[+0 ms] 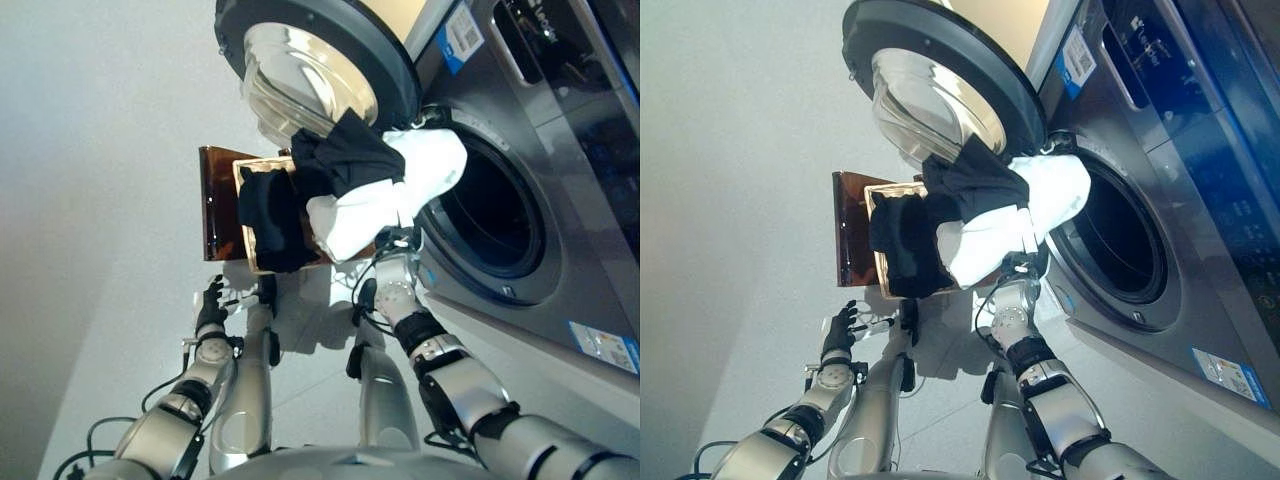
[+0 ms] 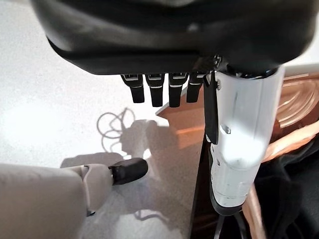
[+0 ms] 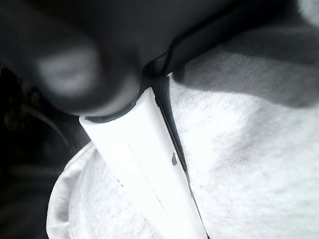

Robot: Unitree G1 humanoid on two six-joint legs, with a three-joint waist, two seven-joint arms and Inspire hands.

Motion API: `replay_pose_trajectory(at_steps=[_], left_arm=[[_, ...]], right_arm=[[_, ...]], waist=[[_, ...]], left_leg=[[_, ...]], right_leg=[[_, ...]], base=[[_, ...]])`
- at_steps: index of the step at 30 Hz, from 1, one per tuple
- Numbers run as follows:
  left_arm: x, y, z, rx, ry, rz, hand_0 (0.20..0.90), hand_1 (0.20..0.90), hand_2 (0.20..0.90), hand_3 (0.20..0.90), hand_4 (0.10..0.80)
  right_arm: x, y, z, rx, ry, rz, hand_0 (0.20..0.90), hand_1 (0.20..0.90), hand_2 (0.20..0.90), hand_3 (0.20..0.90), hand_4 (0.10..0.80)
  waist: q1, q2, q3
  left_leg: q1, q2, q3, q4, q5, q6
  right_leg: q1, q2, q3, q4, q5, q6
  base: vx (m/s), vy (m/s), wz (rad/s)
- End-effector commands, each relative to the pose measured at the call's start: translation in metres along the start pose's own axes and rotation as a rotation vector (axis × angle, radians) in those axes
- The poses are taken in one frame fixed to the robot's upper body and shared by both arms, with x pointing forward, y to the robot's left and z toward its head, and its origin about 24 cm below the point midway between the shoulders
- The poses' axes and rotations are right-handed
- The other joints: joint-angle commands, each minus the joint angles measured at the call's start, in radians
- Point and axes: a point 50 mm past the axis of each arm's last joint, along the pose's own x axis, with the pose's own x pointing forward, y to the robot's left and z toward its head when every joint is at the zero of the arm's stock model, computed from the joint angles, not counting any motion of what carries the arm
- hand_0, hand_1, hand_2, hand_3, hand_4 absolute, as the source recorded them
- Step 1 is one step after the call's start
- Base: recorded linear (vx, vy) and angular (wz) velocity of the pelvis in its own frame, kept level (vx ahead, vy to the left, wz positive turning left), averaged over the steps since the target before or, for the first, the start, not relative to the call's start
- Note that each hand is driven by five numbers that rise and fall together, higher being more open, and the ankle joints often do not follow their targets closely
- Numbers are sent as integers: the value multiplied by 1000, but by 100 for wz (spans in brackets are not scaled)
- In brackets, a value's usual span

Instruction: Pick up the clothes and place them into the washing machine

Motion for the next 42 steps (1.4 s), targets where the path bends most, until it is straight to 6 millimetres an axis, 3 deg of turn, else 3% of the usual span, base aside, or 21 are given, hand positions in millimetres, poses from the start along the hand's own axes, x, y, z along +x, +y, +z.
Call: replay_pose_trajectory(at_steps=[1, 11, 20, 25, 26, 28, 29, 30, 32, 33, 36, 37, 40, 42], left_arm=[[-7, -7, -14, -11, 44, -1, 900, 900, 900, 900, 800], [-10, -11, -18, -38, 65, -14, 900, 900, 900, 900, 800], [-11, -11, -20, -39, 69, -28, 900, 900, 900, 900, 800], [-12, -10, -23, -37, 56, -50, 900, 900, 900, 900, 800], [-12, -10, -22, -37, 54, -51, 900, 900, 900, 900, 800], [-12, -7, -24, -23, 49, -55, 900, 900, 900, 900, 800], [-12, -7, -24, -23, 49, -56, 900, 900, 900, 900, 800], [-12, -6, -26, -15, 47, -63, 900, 900, 900, 900, 800], [-13, -6, -26, -11, 46, -67, 900, 900, 900, 900, 800], [-14, -7, -27, -8, 40, -80, 900, 900, 900, 900, 800], [-15, -6, -29, 2, 38, -93, 900, 900, 900, 900, 800], [-15, -8, -28, 0, 35, -96, 900, 900, 900, 900, 800], [-16, -8, -29, 14, 24, -114, 900, 900, 900, 900, 800], [-16, -9, -29, 19, 22, -121, 900, 900, 900, 900, 800]], right_arm=[[-2, 35, 21, 155, -139, 162, 200, 200, 200, 200, 300], [8, 9, 33, 310, -192, -1, 200, 200, 200, 200, 300], [22, -16, 69, 399, -314, -174, 200, 200, 200, 200, 300], [33, -13, 122, 412, -447, -220, 200, 200, 200, 200, 300], [34, -12, 124, 412, -449, -219, 200, 200, 200, 200, 300], [36, -1, 160, 404, -532, -211, 200, 200, 200, 200, 300], [36, -1, 160, 403, -532, -212, 200, 200, 200, 200, 300], [36, 8, 181, 395, -580, -199, 200, 200, 200, 200, 300], [35, 12, 193, 383, -605, -197, 200, 200, 200, 200, 300], [33, 22, 214, 384, -653, -180, 200, 200, 200, 200, 300], [27, 35, 246, 375, -725, -168, 200, 200, 200, 200, 300], [27, 36, 248, 374, -728, -167, 200, 200, 200, 200, 300], [16, 54, 288, 319, -809, -135, 200, 200, 200, 200, 300], [13, 58, 297, 315, -830, -127, 200, 200, 200, 200, 300]], waist=[[11, 60, -44], [5, 69, -47], [3, 89, -49], [8, 113, -43], [9, 113, -41], [17, 129, -34], [18, 130, -35], [23, 140, -31], [26, 149, -29], [31, 162, -23], [41, 180, -23], [42, 184, -22], [52, 210, -19], [55, 217, -21]], left_leg=[[107, -8, -46, -196, 33, -38], [107, -6, -44, -194, 28, -37], [103, -9, -45, -195, 24, -37], [93, -17, -46, -195, 25, -36], [90, -19, -46, -196, 32, -35], [82, -24, -46, -197, 36, -36], [84, -23, -46, -195, 28, -37], [80, -25, -47, -196, 29, -38], [75, -27, -47, -196, 32, -38], [65, -32, -45, -198, 43, -37], [59, -34, -44, -199, 38, -40], [57, -34, -44, -198, 38, -40], [43, -43, -43, -202, 49, -41], [41, -42, -42, -201, 42, -42]], right_leg=[[72, 8, 2, 15, -16, 36], [68, 9, 8, 15, -20, 35], [61, 8, 12, 15, -23, 37], [49, 4, 14, 18, -23, 40], [46, 3, 14, 17, -18, 39], [39, 0, 18, 17, -19, 41], [42, 1, 18, 18, -24, 42], [36, -2, 19, 17, -24, 42], [30, -2, 20, 18, -23, 42], [19, -6, 22, 18, -17, 42], [11, -10, 22, 20, -22, 45], [9, -10, 22, 21, -21, 45], [-12, -15, 27, 26, -16, 47], [-15, -16, 29, 29, -22, 48]], base=[[-5, 2, -12], [-3, 2, -6], [0, 4, -3], [-3, 1, 1], [-15, 5, 3], [-12, -4, 2], [-20, -8, 9], [-3, -2, 6], [-34, 4, 3], [0, 0, 0], [-14, 1, 1], [0, 0, 0], [-23, 1, -2], [7, 2, 2]])
